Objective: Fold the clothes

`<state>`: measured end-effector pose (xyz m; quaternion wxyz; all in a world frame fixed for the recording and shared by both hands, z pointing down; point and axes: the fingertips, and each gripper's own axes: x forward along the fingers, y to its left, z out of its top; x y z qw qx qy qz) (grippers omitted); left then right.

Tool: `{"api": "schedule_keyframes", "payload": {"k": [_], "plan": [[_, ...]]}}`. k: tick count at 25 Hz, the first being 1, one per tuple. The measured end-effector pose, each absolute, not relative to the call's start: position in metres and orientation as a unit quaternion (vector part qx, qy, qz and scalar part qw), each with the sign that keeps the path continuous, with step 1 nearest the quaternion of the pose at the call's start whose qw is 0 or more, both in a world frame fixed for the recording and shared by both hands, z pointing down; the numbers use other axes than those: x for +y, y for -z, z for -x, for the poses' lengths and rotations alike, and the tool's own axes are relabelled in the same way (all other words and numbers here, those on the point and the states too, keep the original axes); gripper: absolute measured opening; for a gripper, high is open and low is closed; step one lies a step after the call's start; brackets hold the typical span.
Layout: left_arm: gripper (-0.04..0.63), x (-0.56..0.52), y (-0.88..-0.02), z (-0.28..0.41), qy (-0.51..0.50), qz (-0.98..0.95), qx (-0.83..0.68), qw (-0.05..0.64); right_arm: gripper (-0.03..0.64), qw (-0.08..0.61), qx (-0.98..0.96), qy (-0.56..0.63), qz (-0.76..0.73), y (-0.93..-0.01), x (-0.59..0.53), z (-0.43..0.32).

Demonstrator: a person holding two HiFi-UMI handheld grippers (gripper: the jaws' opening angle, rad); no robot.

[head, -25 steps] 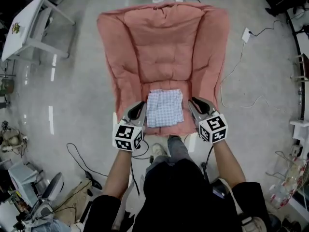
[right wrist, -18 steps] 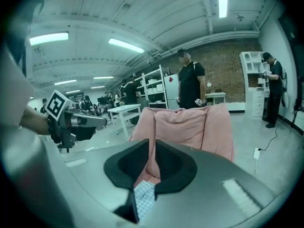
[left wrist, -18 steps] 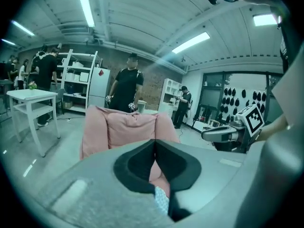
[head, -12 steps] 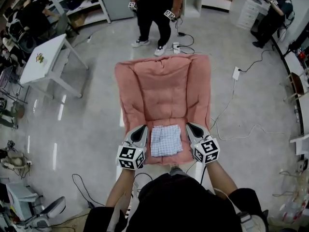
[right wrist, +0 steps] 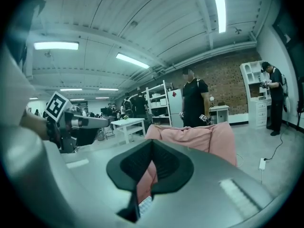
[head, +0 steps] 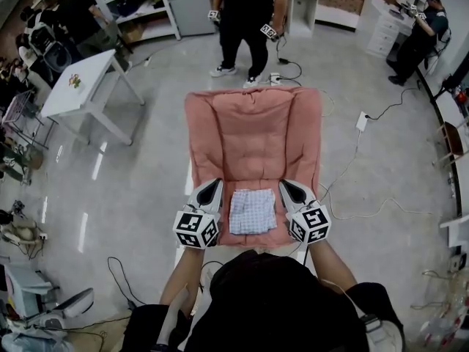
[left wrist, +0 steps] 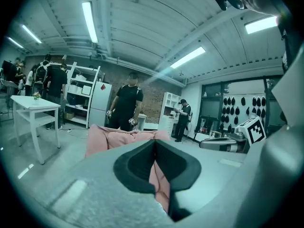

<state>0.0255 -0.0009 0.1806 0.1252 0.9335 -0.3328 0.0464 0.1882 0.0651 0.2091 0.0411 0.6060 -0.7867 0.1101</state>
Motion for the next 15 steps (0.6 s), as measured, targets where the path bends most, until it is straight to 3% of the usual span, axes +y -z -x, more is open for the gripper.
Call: {"api": "schedule_keyframes", "payload": {"k": [15], "plan": [[0.008, 0.0015, -0.1765, -0.0241, -0.041, -0.933, -0.336, 0.124, 0.005, 0.040, -0.792, -0.105, -0.600, -0.2028, 0.0643, -0.1917]]}}
